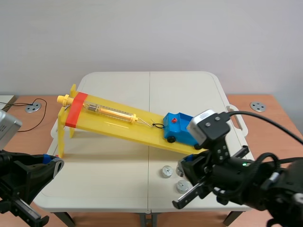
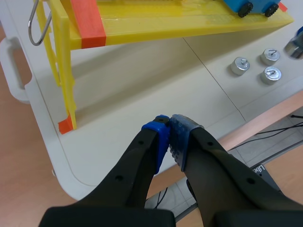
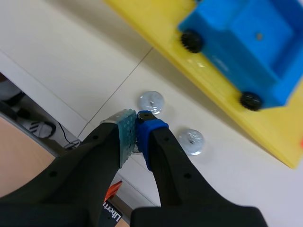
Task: Place the four metal weights on the blue cart on the ramp.
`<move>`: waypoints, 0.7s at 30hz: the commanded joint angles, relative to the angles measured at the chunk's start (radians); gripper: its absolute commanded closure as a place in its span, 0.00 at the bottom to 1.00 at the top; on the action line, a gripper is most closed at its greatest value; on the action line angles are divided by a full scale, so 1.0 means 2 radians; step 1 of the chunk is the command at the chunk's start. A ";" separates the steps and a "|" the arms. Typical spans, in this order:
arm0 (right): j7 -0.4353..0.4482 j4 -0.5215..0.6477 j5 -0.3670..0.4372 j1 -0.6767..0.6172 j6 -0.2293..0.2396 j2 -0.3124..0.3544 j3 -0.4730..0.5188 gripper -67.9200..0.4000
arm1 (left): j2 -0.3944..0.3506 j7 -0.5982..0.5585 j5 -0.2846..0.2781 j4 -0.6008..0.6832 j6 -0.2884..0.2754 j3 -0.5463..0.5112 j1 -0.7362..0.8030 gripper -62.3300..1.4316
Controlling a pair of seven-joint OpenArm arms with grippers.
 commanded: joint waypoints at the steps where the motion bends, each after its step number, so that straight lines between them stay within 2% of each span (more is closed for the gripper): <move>1: 0.038 0.068 0.065 0.000 0.023 0.012 0.047 0.98 | 0.004 -0.050 -0.028 0.034 -0.010 -0.008 -0.003 0.92; 5: 0.015 0.106 0.127 -0.014 0.028 0.011 0.114 0.98 | 0.004 -0.050 -0.028 0.034 -0.010 -0.008 -0.003 0.92; 9: 0.010 0.113 0.179 -0.004 0.028 0.003 0.170 0.98 | 0.004 -0.050 -0.028 0.034 -0.010 -0.008 -0.003 0.92; 12: 0.008 0.106 0.183 0.018 0.027 -0.019 0.192 0.98 | 0.004 -0.050 -0.028 0.034 -0.010 -0.008 -0.003 0.92; 15: 0.006 0.088 0.186 0.047 0.027 -0.044 0.194 0.98 | 0.004 -0.050 -0.028 0.034 -0.010 -0.008 -0.003 0.92; 21: 0.006 0.021 0.185 0.112 0.028 -0.096 0.194 0.98 | 0.004 -0.050 -0.028 0.034 -0.010 -0.008 -0.003 0.92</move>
